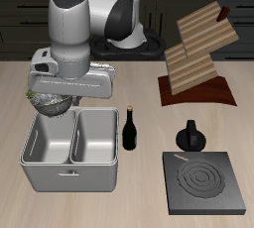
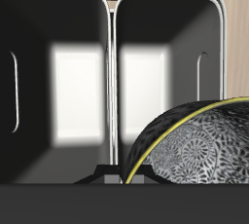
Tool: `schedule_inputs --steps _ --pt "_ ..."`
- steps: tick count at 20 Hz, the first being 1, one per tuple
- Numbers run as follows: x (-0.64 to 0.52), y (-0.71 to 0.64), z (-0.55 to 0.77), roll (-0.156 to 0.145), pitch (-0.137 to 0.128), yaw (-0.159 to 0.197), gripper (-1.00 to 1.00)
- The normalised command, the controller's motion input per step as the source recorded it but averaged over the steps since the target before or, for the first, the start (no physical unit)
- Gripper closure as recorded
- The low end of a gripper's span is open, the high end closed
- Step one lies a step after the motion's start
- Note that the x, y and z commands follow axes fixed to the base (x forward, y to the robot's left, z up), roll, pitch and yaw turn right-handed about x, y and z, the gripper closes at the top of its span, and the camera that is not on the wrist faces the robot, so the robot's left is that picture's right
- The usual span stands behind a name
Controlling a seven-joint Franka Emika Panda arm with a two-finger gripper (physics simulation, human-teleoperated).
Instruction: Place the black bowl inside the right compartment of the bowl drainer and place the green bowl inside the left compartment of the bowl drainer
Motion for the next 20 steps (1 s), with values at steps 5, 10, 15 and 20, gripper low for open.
schedule_inputs --steps 5,10,15,20 --pt "-0.03 0.00 -0.24 0.004 0.028 -0.010 1.00" --pt "-0.05 0.02 -0.11 -0.002 0.013 -0.010 1.00" --pt "-0.05 0.00 -0.13 -0.023 0.020 0.012 -1.00" --pt "-0.07 0.00 -0.02 0.007 0.004 0.006 -1.00"
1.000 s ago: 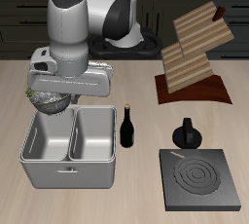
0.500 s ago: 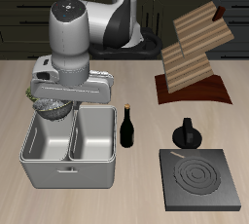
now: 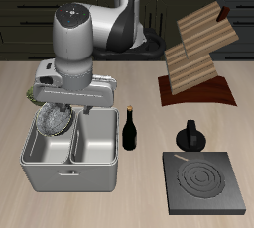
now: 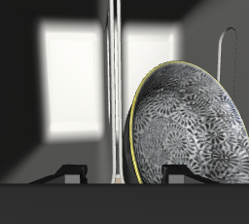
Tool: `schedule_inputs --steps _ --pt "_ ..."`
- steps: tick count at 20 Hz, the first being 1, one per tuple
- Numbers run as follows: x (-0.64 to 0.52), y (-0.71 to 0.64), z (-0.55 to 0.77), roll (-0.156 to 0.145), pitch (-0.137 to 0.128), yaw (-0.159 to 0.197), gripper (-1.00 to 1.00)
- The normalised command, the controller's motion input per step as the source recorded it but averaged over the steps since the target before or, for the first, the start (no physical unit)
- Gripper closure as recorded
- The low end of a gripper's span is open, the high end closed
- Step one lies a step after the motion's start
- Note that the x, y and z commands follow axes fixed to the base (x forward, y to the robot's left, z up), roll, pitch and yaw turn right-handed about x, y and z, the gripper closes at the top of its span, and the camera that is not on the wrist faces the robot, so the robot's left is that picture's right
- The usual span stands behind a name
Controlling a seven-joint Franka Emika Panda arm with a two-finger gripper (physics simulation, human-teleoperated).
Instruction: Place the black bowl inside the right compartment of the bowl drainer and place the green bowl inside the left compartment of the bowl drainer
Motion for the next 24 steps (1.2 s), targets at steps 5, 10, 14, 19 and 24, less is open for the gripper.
schedule_inputs --steps 5,10,14,19,24 --pt "-0.23 0.21 0.14 0.067 -0.021 -0.024 -1.00" --pt "-0.36 0.26 0.34 0.094 -0.070 -0.061 -1.00" --pt "-0.09 -0.03 0.09 -0.019 -0.016 0.033 -1.00" --pt "-0.04 -0.26 -0.14 -0.047 0.016 0.008 -1.00" --pt "-0.07 -0.20 -0.15 -0.026 0.002 0.018 -1.00"
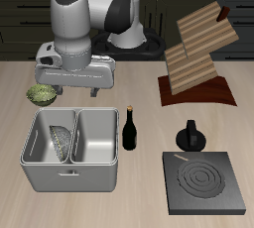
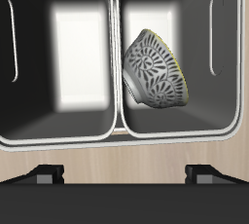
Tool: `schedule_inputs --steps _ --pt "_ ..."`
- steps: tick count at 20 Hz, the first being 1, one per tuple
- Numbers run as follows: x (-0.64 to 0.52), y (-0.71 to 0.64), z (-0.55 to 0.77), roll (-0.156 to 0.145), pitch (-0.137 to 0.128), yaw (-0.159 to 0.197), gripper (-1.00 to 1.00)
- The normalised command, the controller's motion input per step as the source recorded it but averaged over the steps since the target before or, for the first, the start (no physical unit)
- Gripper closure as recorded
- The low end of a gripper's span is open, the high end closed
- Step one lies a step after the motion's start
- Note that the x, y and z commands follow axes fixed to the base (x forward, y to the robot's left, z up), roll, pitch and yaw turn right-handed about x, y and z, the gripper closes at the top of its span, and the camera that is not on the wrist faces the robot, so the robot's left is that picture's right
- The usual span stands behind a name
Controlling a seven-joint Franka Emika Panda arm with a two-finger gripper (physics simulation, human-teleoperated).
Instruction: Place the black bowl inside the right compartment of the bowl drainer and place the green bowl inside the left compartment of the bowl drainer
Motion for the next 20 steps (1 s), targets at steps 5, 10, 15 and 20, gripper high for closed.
schedule_inputs --steps 5,10,15,20 --pt "-0.10 -0.10 0.01 -0.012 0.003 0.016 -1.00" --pt "-0.29 -0.01 -0.07 -0.004 -0.021 0.020 -1.00" --pt "-0.35 0.02 0.03 0.005 -0.042 0.008 -1.00" --pt "-0.38 -0.05 0.01 -0.011 -0.050 0.019 -1.00"
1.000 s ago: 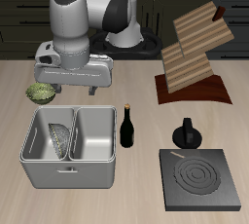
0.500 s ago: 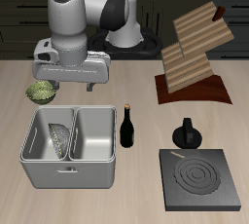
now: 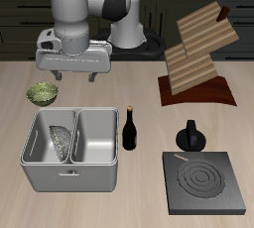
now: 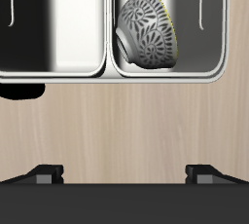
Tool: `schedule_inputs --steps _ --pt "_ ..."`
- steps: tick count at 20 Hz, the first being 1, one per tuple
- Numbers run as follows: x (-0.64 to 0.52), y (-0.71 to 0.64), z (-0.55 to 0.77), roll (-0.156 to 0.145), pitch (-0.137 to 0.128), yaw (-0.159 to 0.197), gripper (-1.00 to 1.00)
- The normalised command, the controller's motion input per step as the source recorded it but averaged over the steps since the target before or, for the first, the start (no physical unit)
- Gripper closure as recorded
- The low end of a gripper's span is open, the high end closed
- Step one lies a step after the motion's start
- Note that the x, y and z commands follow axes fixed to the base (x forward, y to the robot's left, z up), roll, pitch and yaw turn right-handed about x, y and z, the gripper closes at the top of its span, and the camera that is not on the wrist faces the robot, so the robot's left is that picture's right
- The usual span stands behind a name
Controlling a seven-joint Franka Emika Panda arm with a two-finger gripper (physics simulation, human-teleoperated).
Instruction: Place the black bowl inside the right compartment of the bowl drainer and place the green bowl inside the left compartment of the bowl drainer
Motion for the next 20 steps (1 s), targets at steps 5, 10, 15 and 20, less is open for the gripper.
schedule_inputs --steps 5,10,15,20 --pt "-0.51 -0.05 0.00 0.012 -0.014 -0.028 -1.00" --pt "-0.50 -0.04 0.08 0.006 -0.027 0.011 -1.00" --pt "-0.33 -0.04 0.10 0.013 -0.029 0.003 -1.00" --pt "-0.07 -0.15 -0.01 -0.017 0.007 0.005 -1.00"
